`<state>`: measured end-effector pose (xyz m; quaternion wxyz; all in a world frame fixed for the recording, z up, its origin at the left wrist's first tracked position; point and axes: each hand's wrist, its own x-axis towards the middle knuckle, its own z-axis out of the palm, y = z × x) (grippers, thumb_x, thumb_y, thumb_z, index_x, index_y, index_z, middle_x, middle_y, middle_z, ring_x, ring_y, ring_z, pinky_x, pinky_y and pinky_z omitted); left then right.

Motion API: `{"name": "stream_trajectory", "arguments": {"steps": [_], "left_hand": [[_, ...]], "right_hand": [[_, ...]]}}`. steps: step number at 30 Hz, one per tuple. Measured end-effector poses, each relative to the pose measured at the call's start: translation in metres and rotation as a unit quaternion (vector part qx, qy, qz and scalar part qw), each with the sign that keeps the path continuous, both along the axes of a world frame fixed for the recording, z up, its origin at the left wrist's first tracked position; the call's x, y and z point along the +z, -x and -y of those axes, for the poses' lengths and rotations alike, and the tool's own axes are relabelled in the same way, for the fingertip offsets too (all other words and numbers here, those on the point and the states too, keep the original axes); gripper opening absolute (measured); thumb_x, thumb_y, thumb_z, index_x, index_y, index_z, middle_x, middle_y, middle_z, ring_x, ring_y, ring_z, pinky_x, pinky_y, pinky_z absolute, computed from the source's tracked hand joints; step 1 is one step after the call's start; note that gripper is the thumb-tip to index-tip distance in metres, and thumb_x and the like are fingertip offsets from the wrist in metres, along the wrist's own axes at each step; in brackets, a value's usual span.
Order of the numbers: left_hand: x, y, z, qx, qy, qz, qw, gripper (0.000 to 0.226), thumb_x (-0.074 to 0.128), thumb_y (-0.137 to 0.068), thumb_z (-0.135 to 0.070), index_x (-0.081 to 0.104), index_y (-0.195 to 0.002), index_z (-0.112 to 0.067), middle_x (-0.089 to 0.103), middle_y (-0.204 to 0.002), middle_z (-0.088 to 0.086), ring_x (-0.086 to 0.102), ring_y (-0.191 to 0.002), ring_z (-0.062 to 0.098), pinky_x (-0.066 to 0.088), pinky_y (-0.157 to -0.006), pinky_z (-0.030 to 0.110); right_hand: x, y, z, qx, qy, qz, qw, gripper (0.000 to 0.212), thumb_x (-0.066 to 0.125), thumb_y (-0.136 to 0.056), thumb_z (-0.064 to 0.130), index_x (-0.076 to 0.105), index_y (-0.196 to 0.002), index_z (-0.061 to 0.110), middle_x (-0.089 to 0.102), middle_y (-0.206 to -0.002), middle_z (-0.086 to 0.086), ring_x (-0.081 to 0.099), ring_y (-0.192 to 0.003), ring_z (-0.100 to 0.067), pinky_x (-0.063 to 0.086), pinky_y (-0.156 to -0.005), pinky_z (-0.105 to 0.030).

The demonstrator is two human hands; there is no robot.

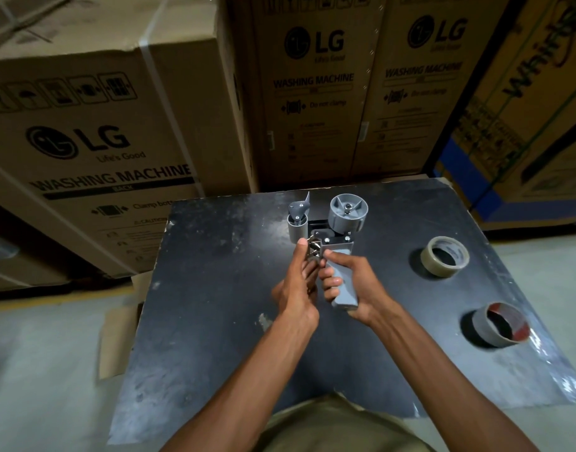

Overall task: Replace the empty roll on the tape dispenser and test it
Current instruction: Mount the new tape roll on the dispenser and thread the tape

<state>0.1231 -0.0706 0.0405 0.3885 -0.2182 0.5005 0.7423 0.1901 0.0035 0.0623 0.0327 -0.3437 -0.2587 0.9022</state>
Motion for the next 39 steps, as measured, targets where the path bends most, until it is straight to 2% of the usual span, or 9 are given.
{"name": "stream_trajectory", "arguments": {"steps": [4,9,11,13,17,20,27,32,39], "left_hand": [[-0.009,0.001,-0.001,-0.003,0.002,-0.002,1.0,0.065,0.088,-0.065,-0.052,0.076,-0.098,0.003,0.079,-0.092,0.014,0.072,-0.084,0.028,0.055,-0.084,0.042],[-0.014,0.005,0.004,-0.033,0.02,-0.01,0.999,0.065,0.087,-0.065,-0.056,0.076,-0.1,-0.002,0.079,-0.094,0.011,0.074,-0.102,0.032,0.051,-0.1,0.049],[-0.015,0.007,0.01,-0.027,0.035,-0.012,0.999,0.065,0.083,-0.067,-0.058,0.075,-0.102,-0.004,0.079,-0.096,0.008,0.075,-0.099,0.027,0.057,-0.091,0.043],[-0.02,0.012,0.018,-0.008,0.044,-0.015,0.999,0.067,0.076,-0.07,-0.063,0.074,-0.106,-0.006,0.078,-0.102,0.007,0.075,-0.097,0.024,0.055,-0.078,0.033],[-0.04,0.027,0.032,0.013,0.065,-0.019,0.998,0.053,0.055,-0.094,-0.053,0.071,-0.112,-0.007,0.074,-0.116,0.009,0.071,-0.102,0.027,0.053,-0.084,0.034],[-0.052,0.037,0.04,0.035,0.08,-0.032,0.996,0.043,0.045,-0.102,-0.043,0.066,-0.115,-0.009,0.068,-0.128,0.013,0.066,-0.111,0.032,0.052,-0.081,0.035],[-0.067,0.049,0.05,0.057,0.106,-0.076,0.99,0.043,0.042,-0.104,-0.037,0.067,-0.118,-0.004,0.07,-0.121,0.016,0.069,-0.087,0.024,0.049,-0.069,0.03],[-0.073,0.052,0.05,0.054,0.116,-0.095,0.987,0.043,0.041,-0.105,-0.035,0.067,-0.119,-0.003,0.071,-0.115,0.014,0.067,-0.101,0.029,0.049,-0.07,0.03],[-0.084,0.052,0.053,0.03,0.138,-0.128,0.982,0.037,0.043,-0.105,-0.032,0.07,-0.109,-0.006,0.073,-0.108,0.012,0.069,-0.095,0.028,0.05,-0.067,0.03]], "right_hand": [[-0.004,0.002,-0.002,-0.002,-0.001,-0.001,1.0,0.023,0.056,-0.098,0.024,0.055,-0.078,0.012,0.045,-0.06,0.004,0.038,-0.037,-0.003,0.033,-0.034,-0.016],[-0.014,0.004,-0.004,-0.001,-0.002,0.003,1.0,0.021,0.058,-0.097,0.024,0.056,-0.08,0.011,0.045,-0.061,0.004,0.038,-0.038,-0.003,0.034,-0.034,-0.016],[-0.022,0.004,-0.004,0.003,-0.002,0.008,1.0,0.021,0.058,-0.096,0.025,0.056,-0.08,0.012,0.044,-0.062,0.004,0.038,-0.038,-0.003,0.034,-0.033,-0.017],[-0.029,0.005,-0.004,0.006,0.001,0.013,1.0,0.021,0.057,-0.097,0.024,0.056,-0.079,0.012,0.044,-0.061,0.004,0.037,-0.037,-0.003,0.033,-0.033,-0.017],[-0.047,0.003,-0.003,0.018,-0.011,0.024,0.999,0.02,0.055,-0.096,0.021,0.054,-0.078,0.014,0.043,-0.06,0.005,0.035,-0.037,-0.003,0.031,-0.033,-0.017],[-0.066,0.002,-0.002,0.026,-0.027,0.029,0.999,0.016,0.056,-0.096,0.012,0.054,-0.08,0.016,0.041,-0.061,0.005,0.033,-0.038,-0.002,0.03,-0.033,-0.016],[-0.113,-0.001,0.007,0.041,-0.056,0.076,0.995,0.014,0.057,-0.09,0.0,0.056,-0.081,0.011,0.043,-0.063,0.003,0.035,-0.042,-0.004,0.032,-0.035,-0.017],[-0.135,0.0,0.011,0.033,-0.058,0.099,0.993,0.016,0.058,-0.089,0.001,0.056,-0.078,0.011,0.044,-0.063,0.002,0.036,-0.042,-0.004,0.033,-0.036,-0.018],[-0.152,-0.002,0.008,0.031,-0.065,0.112,0.991,0.017,0.058,-0.089,0.0,0.056,-0.076,0.01,0.046,-0.062,0.001,0.037,-0.042,-0.006,0.034,-0.037,-0.018]]}}
